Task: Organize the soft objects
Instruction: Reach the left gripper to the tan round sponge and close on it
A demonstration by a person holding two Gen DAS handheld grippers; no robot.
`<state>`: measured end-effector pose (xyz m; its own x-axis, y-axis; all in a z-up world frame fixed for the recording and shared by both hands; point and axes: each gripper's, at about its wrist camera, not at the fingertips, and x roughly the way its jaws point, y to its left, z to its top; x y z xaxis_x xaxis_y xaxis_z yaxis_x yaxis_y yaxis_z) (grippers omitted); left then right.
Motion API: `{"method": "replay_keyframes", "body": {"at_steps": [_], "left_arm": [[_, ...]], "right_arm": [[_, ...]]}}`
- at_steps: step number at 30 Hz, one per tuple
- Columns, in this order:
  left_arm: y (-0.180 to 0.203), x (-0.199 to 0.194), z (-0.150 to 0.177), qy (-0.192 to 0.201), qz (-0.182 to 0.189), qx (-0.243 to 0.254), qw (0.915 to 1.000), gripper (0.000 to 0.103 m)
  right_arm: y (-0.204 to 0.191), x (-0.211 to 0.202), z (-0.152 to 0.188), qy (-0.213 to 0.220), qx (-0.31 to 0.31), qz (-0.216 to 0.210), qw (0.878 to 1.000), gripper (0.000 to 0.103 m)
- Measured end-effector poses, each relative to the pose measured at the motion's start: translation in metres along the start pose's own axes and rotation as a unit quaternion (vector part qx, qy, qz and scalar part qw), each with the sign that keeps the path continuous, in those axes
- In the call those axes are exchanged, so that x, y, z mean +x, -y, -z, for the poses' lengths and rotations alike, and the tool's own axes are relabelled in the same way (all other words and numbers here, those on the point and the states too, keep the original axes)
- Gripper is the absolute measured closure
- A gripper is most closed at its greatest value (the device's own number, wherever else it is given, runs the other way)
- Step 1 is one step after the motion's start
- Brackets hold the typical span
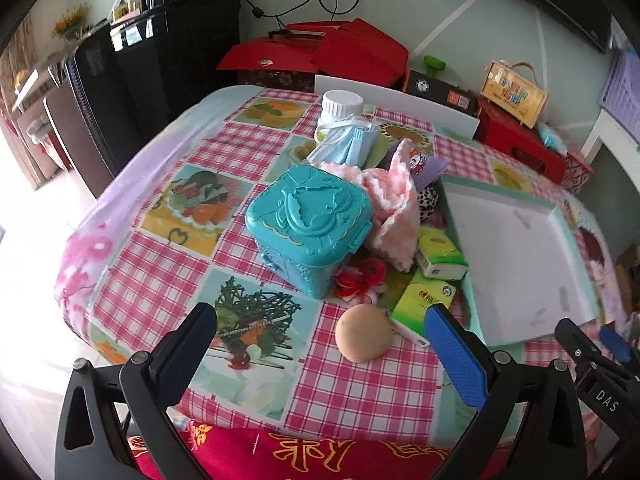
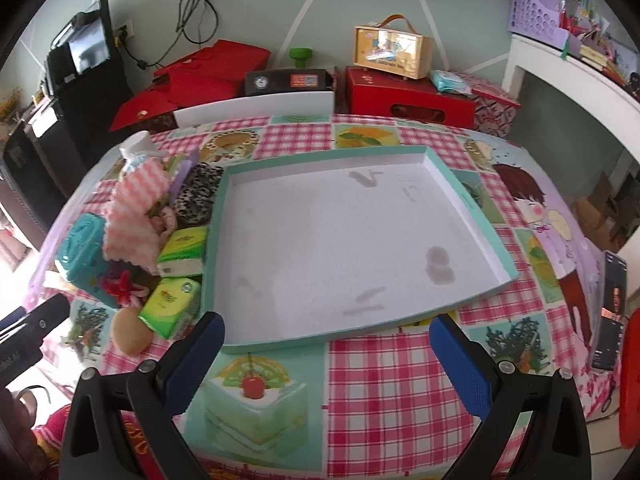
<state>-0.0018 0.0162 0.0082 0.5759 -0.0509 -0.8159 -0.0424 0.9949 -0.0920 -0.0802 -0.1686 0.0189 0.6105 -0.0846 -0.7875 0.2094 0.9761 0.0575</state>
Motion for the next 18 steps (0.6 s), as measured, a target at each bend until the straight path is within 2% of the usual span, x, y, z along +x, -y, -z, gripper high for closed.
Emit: {"method": "replay_keyframes", "body": {"at_steps": [2, 7, 12, 15, 18], "left_arm": [[-0.004, 0.002, -0.002, -0.006, 0.023, -0.007, 0.9997, 0.0], [-0.007, 0.006, -0.009, -0.018, 0.051, -0.011, 0.9985, 0.0], [0.0, 0.024, -0.01, -0.07, 0.029, 0.022, 0.9969, 0.0], [0.006, 0.043, -0.009, -0.113, 0.005, 0.04, 0.9928, 0.0], [0.011, 0.056, -0.007, -0.134, -0.002, 0.049, 0.9898, 0.0]], "right_arm": [[-0.003, 0.0, -0.005, -0.004, 0.003, -0.017, 1.0, 0.0], [-0.015, -0.002, -0.023, -0.002, -0.001, -0.062, 0.998, 0.0], [-0.034, 0.004, -0.046, -0.01, -0.023, -0.091, 0.996, 0.0], [-0.05, 0.016, -0.057, -0.037, -0.042, -0.103, 0.993, 0.0], [-0.064, 0.027, -0.062, -0.061, -0.064, -0.104, 0.991, 0.0]]}}
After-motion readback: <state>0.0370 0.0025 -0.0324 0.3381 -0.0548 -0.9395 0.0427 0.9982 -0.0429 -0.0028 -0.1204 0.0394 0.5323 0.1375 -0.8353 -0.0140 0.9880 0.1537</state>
